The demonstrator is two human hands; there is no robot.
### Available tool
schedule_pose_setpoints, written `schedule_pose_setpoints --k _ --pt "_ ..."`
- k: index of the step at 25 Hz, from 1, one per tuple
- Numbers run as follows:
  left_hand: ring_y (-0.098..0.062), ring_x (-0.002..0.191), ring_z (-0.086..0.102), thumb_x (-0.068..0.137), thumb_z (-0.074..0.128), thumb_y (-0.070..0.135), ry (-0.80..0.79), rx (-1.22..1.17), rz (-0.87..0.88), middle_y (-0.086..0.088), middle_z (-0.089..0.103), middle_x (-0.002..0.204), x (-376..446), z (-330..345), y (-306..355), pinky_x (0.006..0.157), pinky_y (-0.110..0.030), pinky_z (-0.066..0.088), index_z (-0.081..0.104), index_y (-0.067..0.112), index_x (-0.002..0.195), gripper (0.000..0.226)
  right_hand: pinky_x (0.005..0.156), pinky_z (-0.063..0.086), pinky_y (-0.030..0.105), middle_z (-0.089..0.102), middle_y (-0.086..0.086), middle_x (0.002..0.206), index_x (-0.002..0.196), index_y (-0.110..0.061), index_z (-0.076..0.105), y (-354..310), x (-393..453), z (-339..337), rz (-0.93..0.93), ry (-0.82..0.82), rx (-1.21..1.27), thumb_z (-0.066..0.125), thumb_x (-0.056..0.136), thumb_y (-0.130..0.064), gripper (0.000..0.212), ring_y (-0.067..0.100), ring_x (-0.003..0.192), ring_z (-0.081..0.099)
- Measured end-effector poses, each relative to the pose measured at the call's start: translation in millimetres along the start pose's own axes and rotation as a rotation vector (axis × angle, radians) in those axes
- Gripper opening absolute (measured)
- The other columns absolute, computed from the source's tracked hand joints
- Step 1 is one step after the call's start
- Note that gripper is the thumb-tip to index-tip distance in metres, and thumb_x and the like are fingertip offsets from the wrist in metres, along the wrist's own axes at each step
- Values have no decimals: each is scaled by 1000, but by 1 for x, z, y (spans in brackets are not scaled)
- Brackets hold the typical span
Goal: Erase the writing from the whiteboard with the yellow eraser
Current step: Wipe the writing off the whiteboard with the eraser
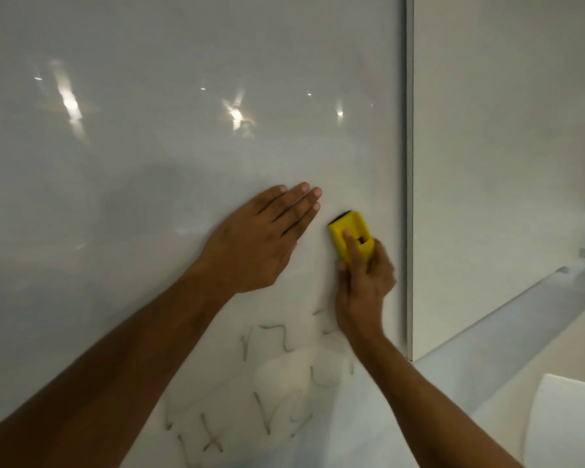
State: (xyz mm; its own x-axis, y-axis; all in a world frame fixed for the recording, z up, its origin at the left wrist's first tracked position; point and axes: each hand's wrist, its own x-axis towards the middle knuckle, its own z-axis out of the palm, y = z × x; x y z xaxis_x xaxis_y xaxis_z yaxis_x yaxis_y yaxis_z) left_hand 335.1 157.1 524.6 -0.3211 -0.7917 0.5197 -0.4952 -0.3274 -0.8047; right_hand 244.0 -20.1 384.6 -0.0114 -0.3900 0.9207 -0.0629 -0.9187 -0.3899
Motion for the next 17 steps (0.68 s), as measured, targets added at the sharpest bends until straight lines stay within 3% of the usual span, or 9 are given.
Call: schedule_pose_setpoints --k 3,6,7,10,11,12,14,15,17 --pt "-36 163 18 108 21 27 1 -4 2 -20 18 175 12 4 8 133 -49 19 23 -1 166 64 111 33 48 39 15 150 150 -36 42 26 -26 -7 -409 -152 -51 53 101 -18 54 36 135 41" --pt "-36 163 18 109 21 26 8 -14 -4 -21 17 175 12 7 8 133 -49 19 22 -1 166 63 116 30 48 34 7 154 153 -49 33 28 -35 -7 160 -39 59 50 103 -23 59 29 140 36" --pt "-36 163 18 109 21 26 15 -10 -8 -21 17 175 12 8 9 133 -50 20 22 -1 166 63 118 26 44 31 5 156 154 -48 33 19 -52 -5 199 -62 54 50 102 -22 61 27 141 34" --pt "-37 163 17 110 22 26 28 8 -18 -22 16 175 12 11 12 133 -50 21 21 -2 166 62 120 21 37 30 1 158 153 -46 36 27 -97 -14 -191 -221 39 51 101 -18 61 18 144 29" --pt "-38 163 18 110 23 26 32 24 -24 -22 17 175 12 13 13 133 -50 22 21 -2 166 62 119 24 39 32 -5 156 153 -50 35 37 -93 -15 -106 -191 38 52 102 -18 63 10 143 27" --pt "-38 163 18 110 23 26 37 39 -29 -23 18 174 12 14 15 133 -50 22 22 -3 165 62 117 27 42 33 -11 151 152 -53 34 40 -89 -16 129 -113 64 53 102 -18 64 2 139 26" --pt "-37 162 21 111 24 24 51 49 -32 -23 21 173 12 17 19 132 -50 24 24 -3 165 61 113 29 44 33 -9 147 153 -50 35 23 -96 -13 427 -38 61 54 101 -13 67 6 133 31" --pt "-37 162 22 110 24 23 57 45 -26 -23 22 173 12 18 22 132 -50 25 25 -3 164 60 112 29 44 32 -4 151 155 -46 35 12 -110 -14 339 -90 54 53 99 -9 70 15 134 33" --pt "-37 161 24 110 26 21 66 34 -10 -22 24 173 12 19 27 131 -50 27 28 -3 163 59 110 33 43 33 6 155 154 -42 38 18 -125 -26 -88 -253 20 53 95 -7 70 29 135 37"
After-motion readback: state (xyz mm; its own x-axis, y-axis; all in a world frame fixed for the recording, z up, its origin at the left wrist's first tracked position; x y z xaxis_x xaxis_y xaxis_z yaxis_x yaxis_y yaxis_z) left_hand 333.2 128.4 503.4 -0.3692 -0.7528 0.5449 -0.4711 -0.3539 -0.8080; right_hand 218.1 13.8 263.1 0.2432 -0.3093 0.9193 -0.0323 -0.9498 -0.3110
